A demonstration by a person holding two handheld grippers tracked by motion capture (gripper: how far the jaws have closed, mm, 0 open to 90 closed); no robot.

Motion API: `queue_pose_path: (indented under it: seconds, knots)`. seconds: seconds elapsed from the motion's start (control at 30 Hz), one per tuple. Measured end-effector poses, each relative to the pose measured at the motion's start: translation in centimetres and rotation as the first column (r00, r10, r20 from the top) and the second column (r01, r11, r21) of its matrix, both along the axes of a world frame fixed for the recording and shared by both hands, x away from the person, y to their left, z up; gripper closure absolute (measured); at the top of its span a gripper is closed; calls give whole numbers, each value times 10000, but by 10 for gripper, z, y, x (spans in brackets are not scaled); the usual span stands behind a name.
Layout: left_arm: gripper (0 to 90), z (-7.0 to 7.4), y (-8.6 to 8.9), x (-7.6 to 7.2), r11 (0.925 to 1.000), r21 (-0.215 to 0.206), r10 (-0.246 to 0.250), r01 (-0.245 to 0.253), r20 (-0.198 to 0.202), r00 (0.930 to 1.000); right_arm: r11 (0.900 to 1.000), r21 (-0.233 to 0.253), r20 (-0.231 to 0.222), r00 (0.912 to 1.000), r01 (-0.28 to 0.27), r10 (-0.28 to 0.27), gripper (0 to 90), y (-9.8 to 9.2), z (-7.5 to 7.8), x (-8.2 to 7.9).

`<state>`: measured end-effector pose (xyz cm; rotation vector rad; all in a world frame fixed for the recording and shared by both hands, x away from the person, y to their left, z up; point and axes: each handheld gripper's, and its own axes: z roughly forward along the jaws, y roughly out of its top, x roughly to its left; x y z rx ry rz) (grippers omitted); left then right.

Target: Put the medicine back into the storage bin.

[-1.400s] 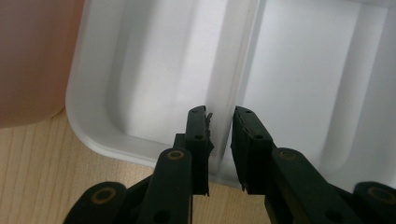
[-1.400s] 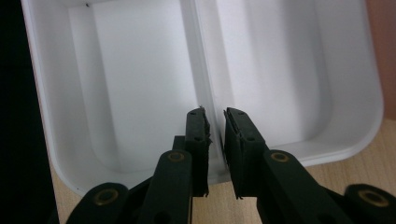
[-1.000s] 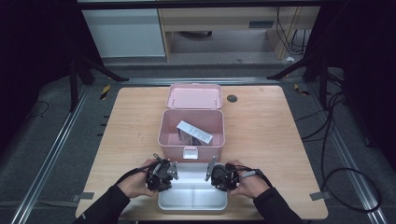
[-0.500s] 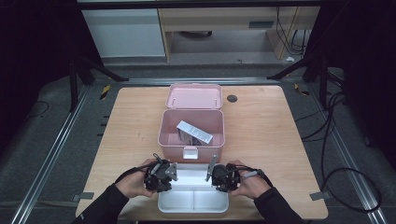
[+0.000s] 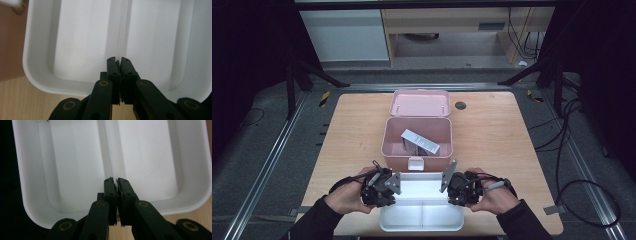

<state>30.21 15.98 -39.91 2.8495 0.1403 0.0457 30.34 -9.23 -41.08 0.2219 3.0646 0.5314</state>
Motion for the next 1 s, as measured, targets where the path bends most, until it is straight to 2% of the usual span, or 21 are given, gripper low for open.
queue_pose_path:
  seconds: [0.13, 0.2, 0.3, 0.47, 0.67, 0.83, 1.0]
  knots:
    - [877, 30, 1, 2, 9997, -134, -188, 193, 329, 9993, 9994, 336, 239, 9997, -57, 49, 864, -5, 28, 2]
    - [879, 41, 2, 6, 9994, -279, -201, 211, 353, 9992, 9989, 466, 366, 9993, -102, 85, 864, -7, 41, 5]
    - [880, 62, 5, 22, 9981, -500, -334, 361, 532, 9980, 9977, 670, 530, 9986, -64, 29, 865, -10, 60, 15]
    - [881, 81, 7, 50, 9980, -525, -327, 366, 736, 9968, 9958, 912, 860, 9963, -58, -21, 865, -11, 82, 42]
    - [886, 94, 11, 86, 9976, -481, -453, 492, 800, 9958, 9940, 1079, 1074, 9942, -175, 58, 866, -10, 95, 79]
    - [883, 100, 16, 113, 9987, -328, -356, 384, 816, 9960, 9916, 1231, 1345, 9906, -409, 242, 870, -5, 96, 105]
    - [880, 104, 18, 138, 9991, -237, -323, 345, 867, 9957, 9905, 1336, 1449, 9894, -335, 139, 872, -1, 98, 127]
